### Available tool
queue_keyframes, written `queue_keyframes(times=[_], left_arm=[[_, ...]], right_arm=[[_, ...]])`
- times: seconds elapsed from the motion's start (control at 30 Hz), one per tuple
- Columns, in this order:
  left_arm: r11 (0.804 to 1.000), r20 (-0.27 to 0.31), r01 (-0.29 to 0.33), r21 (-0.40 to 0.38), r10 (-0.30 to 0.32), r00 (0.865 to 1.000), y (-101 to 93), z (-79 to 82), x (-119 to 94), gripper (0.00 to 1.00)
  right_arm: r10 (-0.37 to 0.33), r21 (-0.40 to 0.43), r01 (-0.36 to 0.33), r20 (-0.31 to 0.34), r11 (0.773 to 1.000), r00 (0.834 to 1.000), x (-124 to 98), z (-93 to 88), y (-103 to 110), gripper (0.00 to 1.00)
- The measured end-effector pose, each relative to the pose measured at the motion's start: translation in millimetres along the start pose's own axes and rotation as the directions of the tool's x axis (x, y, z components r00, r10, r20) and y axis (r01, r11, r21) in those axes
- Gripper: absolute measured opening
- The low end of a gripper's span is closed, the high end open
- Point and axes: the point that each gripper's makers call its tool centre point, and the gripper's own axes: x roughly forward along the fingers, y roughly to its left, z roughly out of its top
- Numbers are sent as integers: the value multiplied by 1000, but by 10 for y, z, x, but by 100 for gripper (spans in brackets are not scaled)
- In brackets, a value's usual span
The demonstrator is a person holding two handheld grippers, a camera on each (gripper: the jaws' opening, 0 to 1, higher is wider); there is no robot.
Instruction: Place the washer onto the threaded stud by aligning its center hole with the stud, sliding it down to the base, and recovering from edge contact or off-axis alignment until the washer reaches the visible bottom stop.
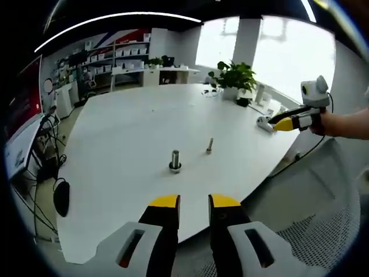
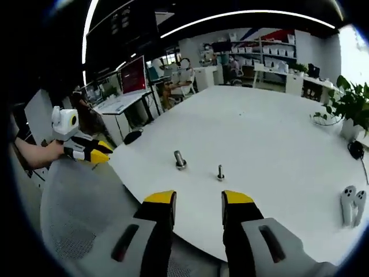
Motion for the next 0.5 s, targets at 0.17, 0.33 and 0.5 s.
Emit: queue_keyframes(times=[0.17,0.33,0.5], left_arm=[[1000,16,-12,1,12,1000,21,27,-21,18],[1000,-11,-15,2,15,1000,32,-22,6,23],[999,-5,-32,-3,32,999,62,-4,-13,23]], right_arm=[[35,5,-35,-25,999,999,-37,-146,171,36],[53,-60,-55,-33,997,998,-31,-245,245,37],[36,-33,-35,35,999,999,-51,-147,176,38]])
